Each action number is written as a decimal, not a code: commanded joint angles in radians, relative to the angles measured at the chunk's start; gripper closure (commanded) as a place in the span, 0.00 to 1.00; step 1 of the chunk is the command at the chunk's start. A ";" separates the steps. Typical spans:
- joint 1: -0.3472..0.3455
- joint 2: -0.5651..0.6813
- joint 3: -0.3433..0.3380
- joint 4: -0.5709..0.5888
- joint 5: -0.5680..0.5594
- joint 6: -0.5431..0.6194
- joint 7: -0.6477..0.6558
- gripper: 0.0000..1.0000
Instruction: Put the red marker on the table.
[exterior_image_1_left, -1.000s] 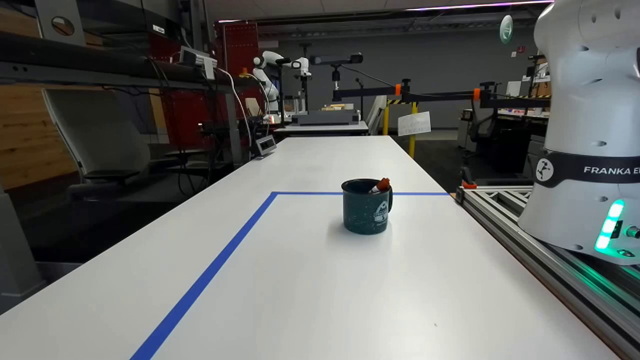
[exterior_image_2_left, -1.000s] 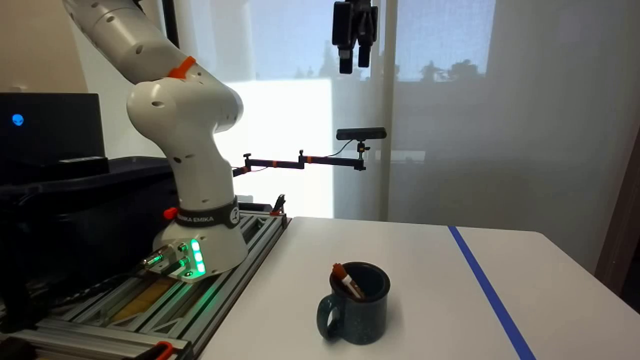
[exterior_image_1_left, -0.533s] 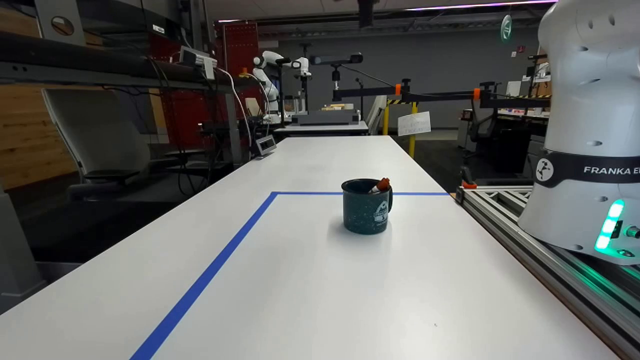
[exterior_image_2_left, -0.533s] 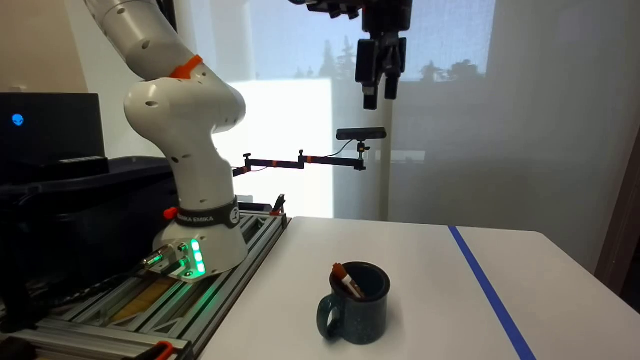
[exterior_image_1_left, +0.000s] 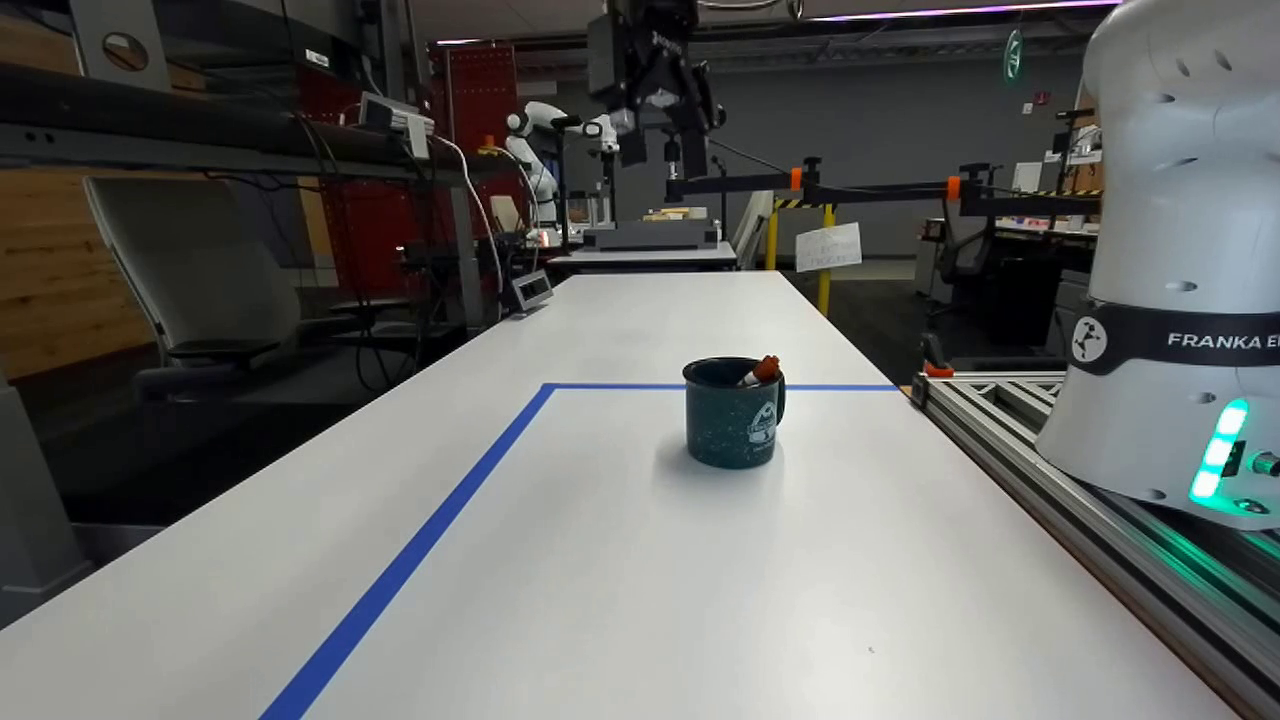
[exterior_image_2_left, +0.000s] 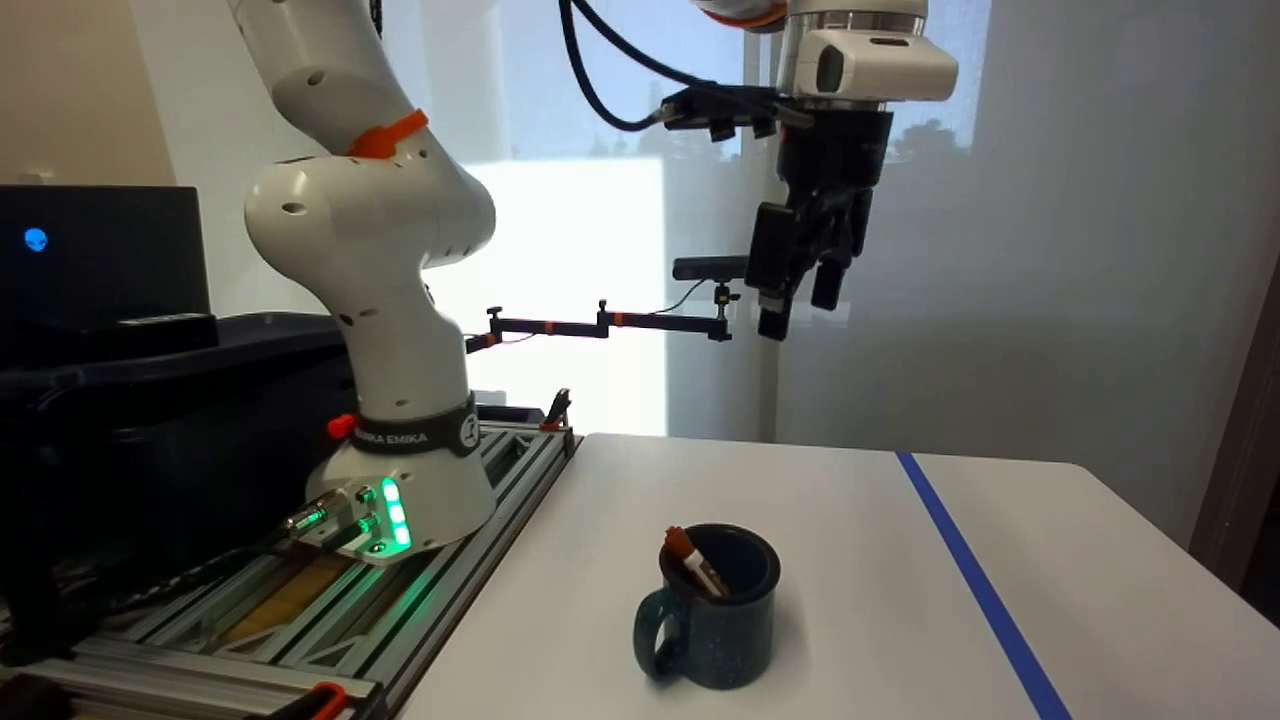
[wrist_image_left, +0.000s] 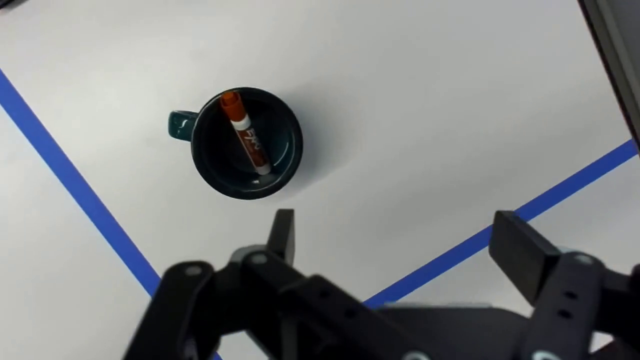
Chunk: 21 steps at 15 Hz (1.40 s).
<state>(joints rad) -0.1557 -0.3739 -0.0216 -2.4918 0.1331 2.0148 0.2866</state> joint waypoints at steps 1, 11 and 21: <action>-0.008 0.078 -0.029 0.003 -0.057 0.032 -0.025 0.00; -0.008 0.220 -0.115 -0.024 -0.117 0.058 -0.241 0.00; -0.007 0.256 -0.127 -0.028 -0.113 0.087 -0.230 0.00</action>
<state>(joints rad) -0.1637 -0.1266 -0.1448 -2.5175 0.0149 2.0989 0.0566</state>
